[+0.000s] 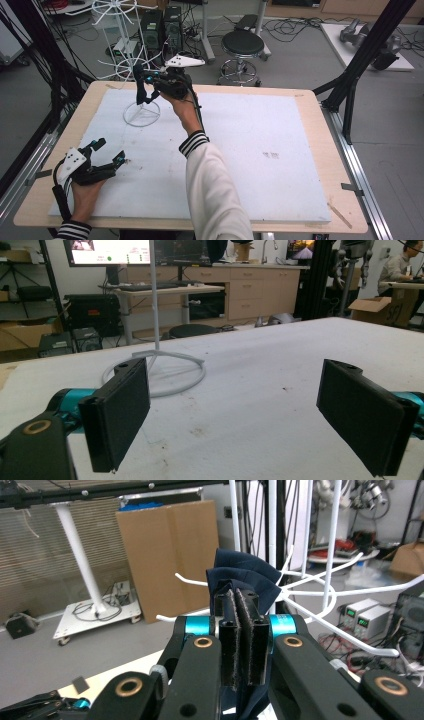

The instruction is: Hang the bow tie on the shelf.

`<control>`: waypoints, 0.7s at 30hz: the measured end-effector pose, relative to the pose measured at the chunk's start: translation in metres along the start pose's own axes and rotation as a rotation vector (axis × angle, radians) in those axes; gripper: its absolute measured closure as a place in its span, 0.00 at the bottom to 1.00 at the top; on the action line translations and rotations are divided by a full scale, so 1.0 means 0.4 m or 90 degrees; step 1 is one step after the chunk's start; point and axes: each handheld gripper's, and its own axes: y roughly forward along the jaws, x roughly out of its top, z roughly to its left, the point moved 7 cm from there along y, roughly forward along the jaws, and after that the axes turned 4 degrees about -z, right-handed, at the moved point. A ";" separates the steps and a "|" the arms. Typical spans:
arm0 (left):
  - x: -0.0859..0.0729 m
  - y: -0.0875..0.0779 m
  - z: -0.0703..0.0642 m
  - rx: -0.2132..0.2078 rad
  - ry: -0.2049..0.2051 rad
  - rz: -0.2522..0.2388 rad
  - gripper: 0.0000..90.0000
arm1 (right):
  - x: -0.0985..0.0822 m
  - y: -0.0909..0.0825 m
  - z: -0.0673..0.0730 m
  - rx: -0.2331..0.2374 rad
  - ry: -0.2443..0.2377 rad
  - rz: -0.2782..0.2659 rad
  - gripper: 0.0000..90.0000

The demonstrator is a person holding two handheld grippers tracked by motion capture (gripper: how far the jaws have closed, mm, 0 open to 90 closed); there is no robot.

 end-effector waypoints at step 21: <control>0.000 -0.001 -0.001 -0.001 0.000 -0.001 0.16 | -0.006 0.018 -0.026 -0.030 0.002 0.010 0.94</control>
